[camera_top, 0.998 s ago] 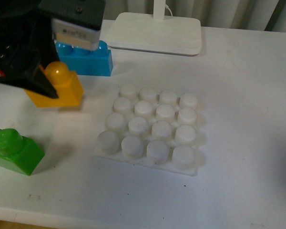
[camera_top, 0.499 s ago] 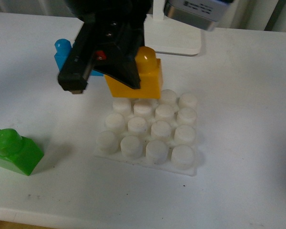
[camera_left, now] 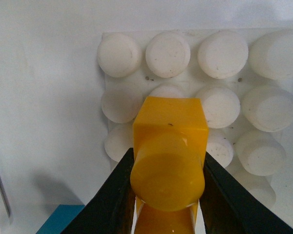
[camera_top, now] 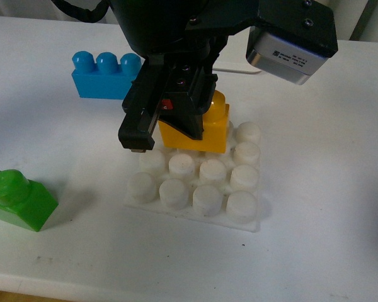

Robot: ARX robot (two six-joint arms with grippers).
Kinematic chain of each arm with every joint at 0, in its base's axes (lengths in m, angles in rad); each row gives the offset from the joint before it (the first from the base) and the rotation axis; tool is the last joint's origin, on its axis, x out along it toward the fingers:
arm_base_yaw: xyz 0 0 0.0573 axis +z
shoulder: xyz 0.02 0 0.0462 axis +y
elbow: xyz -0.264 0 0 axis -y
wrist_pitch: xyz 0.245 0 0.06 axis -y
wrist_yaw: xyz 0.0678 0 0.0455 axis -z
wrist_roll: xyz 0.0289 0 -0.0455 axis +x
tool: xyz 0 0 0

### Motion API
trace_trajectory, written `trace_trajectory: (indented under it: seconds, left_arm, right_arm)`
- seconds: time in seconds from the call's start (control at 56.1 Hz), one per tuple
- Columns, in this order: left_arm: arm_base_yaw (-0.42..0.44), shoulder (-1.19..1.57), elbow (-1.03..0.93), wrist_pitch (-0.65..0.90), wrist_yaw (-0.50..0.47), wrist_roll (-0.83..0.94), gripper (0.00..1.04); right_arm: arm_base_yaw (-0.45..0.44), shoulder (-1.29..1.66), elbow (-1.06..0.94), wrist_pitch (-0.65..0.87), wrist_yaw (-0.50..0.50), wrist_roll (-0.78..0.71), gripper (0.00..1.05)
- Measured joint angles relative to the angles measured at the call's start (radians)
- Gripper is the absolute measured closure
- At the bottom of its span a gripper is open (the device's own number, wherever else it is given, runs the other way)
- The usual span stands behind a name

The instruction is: Insert yellow block into base center

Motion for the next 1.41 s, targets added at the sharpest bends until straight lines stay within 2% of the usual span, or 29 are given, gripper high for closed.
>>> trace_trajectory:
  seconds: [1.318, 1.407]
  left_arm:
    - [-0.018, 0.077, -0.010, 0.094, -0.008, -0.006, 0.73]
    - [-0.018, 0.076, -0.010, 0.098, -0.017, -0.008, 0.59]
  right_arm:
    - [0.000, 0.000, 0.000, 0.000, 0.000, 0.000, 0.09]
    - [0.000, 0.000, 0.000, 0.000, 0.000, 0.000, 0.09]
